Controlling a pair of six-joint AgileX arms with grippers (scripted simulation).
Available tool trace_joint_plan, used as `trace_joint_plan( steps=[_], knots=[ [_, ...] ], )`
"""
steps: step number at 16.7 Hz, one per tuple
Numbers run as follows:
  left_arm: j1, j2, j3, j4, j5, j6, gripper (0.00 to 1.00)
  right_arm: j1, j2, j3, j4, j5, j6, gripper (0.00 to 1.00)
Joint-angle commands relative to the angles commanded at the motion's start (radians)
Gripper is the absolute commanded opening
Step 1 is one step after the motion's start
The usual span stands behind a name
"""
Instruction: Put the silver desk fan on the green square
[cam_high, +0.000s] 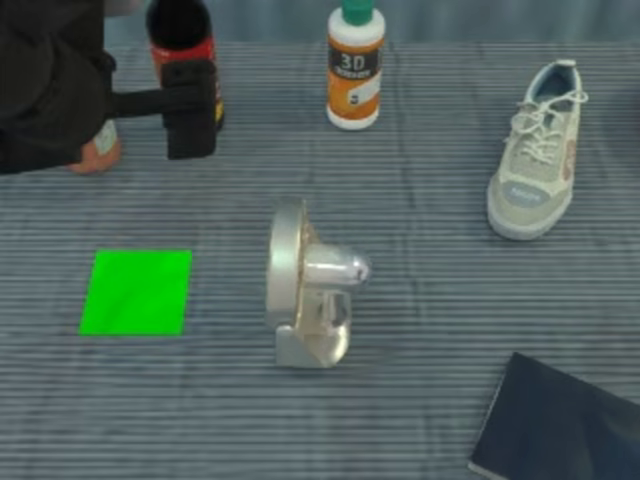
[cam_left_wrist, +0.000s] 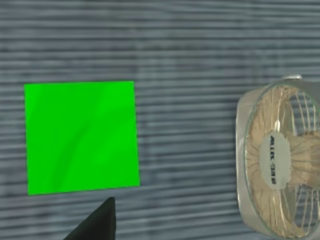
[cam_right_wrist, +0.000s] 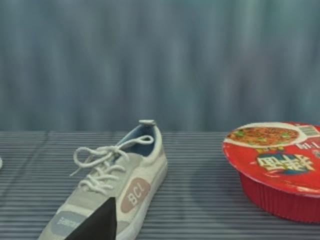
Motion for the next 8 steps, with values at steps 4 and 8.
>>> trace_joint_plan(
  steps=[4, 8],
  knots=[
    [-0.104, 0.366, 0.359, -0.251, 0.001, -0.094, 1.00, 0.000, 0.000, 0.000, 0.000, 0.000, 0.000, 1.00],
    [-0.178, 0.617, 0.602, -0.430, 0.001, -0.158, 1.00, 0.000, 0.000, 0.000, 0.000, 0.000, 0.000, 1.00]
  ],
)
